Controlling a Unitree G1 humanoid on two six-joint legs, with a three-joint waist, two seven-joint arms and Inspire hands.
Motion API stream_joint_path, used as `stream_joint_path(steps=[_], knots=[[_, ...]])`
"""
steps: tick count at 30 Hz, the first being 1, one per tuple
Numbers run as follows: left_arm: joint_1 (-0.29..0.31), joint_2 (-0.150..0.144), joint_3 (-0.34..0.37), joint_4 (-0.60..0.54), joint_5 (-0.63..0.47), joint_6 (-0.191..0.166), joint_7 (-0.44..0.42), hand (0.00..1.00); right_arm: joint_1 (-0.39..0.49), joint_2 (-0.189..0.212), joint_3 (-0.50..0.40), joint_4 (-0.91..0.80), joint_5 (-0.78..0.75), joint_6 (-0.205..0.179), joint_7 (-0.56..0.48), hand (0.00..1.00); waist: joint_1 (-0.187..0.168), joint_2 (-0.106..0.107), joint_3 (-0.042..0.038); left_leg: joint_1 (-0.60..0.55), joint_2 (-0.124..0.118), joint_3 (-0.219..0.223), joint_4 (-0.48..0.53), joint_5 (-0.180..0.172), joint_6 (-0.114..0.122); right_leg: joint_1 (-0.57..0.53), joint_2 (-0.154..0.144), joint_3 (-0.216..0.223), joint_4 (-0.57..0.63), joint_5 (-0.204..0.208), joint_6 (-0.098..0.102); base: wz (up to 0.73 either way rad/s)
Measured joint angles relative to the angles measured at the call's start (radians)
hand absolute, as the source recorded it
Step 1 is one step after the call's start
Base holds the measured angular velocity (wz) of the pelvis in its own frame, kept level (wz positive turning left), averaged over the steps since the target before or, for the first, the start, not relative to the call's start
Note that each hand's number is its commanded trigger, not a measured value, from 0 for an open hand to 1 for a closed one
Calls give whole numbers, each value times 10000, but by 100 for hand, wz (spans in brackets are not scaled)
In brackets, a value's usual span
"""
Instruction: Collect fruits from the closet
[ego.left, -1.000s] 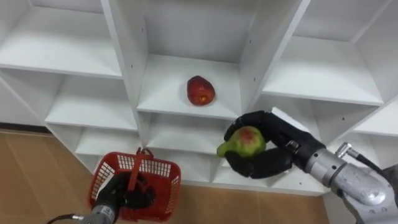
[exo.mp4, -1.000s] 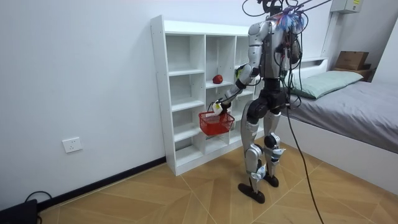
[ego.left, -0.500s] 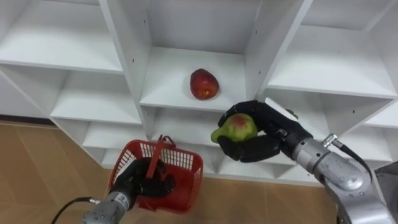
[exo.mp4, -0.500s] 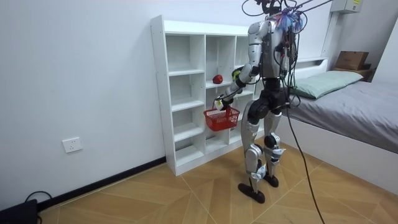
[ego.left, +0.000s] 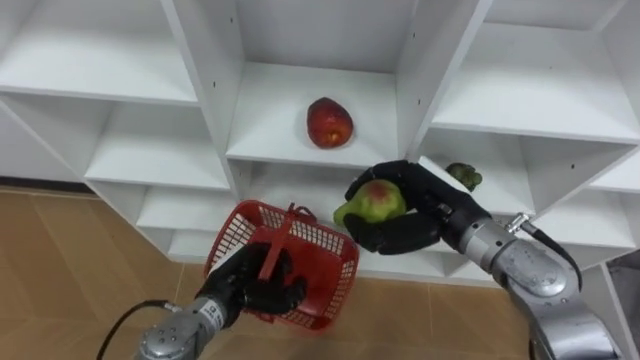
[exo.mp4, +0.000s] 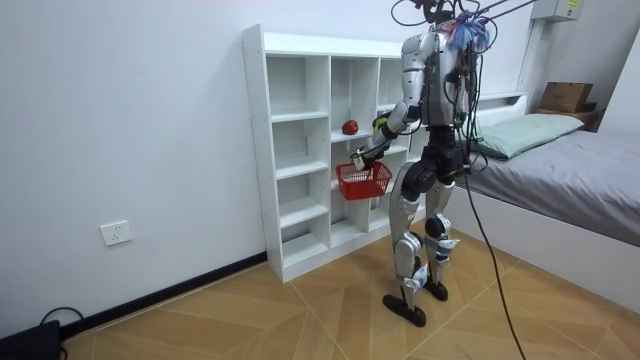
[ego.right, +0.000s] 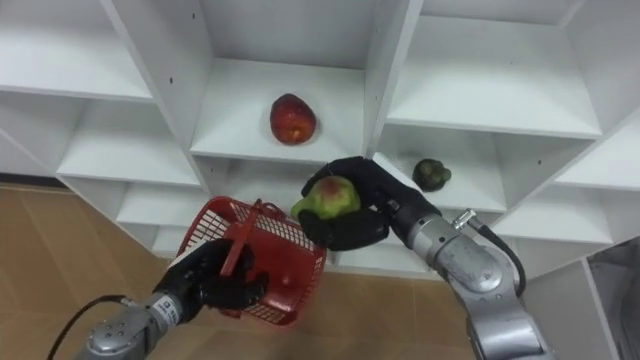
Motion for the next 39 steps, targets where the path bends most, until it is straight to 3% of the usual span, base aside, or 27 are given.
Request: stream_joint_path(steps=[12,19,25,39], knots=[[15,28,-656,-1468,-752,-4,-371,100,1,0,807,13,29,-7,22,100,-32,103,8,-317,-6,-4,81,16,23,-315,-78,7,97,-1,2,0],[55,260,-666,-1837,-1586,-3,-459,100,8,-34,831,66,92,-10,-1,100,11,117,9,-270,9,45,90,18,26,-248,-53,-13,83,0,-1,0],[64,422,-741,-2361,-1582,-3,-565,100,8,-180,940,70,462,-16,-126,100,115,115,7,-268,10,51,95,19,27,-242,-64,-16,68,1,-2,0],[133,465,-725,-2966,-1581,-2,-836,100,9,-205,1043,483,869,-201,-411,100,135,94,1,-274,23,35,163,20,28,-195,-80,-83,66,1,-1,1]])
